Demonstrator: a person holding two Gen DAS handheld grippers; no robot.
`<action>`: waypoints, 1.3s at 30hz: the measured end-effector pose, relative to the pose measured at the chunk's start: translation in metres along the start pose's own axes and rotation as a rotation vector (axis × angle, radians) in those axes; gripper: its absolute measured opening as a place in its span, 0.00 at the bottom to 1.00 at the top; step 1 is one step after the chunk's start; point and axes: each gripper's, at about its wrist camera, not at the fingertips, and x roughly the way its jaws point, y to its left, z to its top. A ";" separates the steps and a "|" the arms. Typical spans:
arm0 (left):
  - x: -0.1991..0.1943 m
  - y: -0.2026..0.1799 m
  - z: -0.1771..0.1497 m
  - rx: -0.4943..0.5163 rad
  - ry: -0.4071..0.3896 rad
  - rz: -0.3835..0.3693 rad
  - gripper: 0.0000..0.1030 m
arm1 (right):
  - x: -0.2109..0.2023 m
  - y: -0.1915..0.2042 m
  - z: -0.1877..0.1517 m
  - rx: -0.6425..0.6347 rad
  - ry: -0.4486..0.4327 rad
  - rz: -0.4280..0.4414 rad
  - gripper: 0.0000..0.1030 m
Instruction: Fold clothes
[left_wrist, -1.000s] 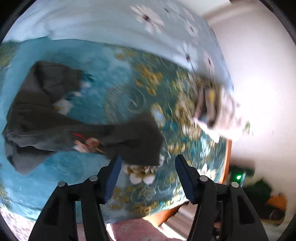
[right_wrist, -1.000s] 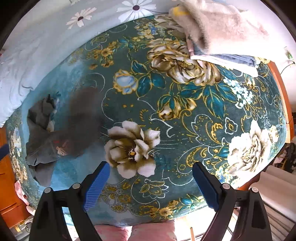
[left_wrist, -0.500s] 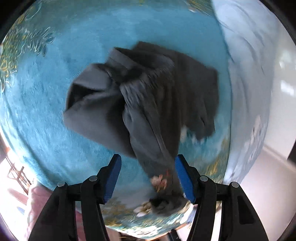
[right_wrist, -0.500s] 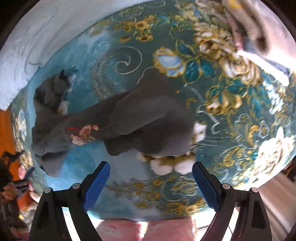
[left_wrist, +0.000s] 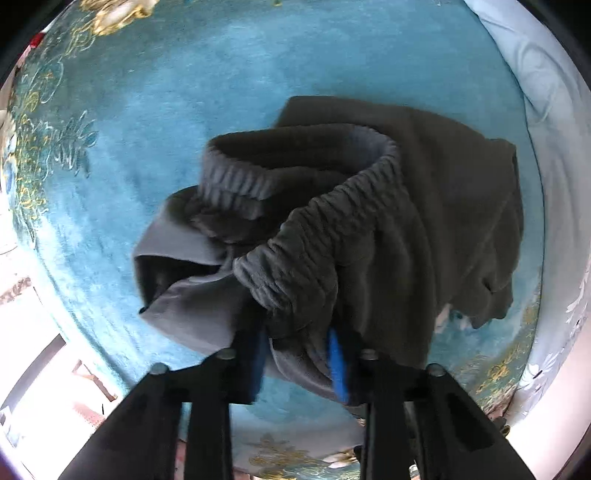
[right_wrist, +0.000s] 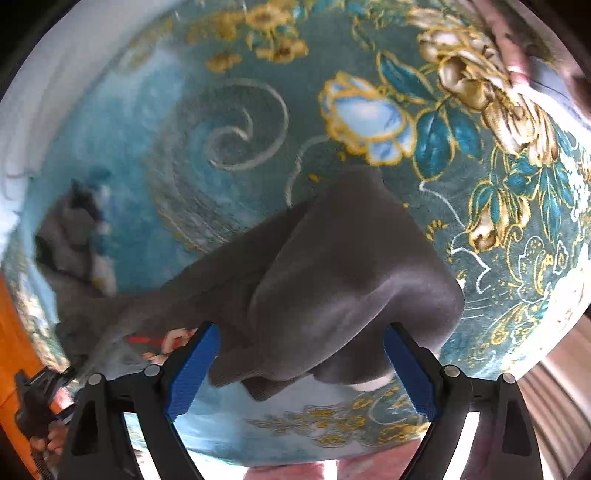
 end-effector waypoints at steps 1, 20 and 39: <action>-0.001 0.002 -0.003 0.006 -0.005 -0.002 0.23 | 0.007 0.000 0.001 0.000 0.012 -0.024 0.89; -0.081 0.023 -0.075 0.071 -0.116 -0.179 0.17 | -0.066 -0.075 -0.032 0.081 -0.194 0.156 0.09; -0.193 -0.065 0.024 0.069 -0.259 -0.411 0.18 | -0.252 -0.019 0.079 -0.099 -0.646 0.068 0.12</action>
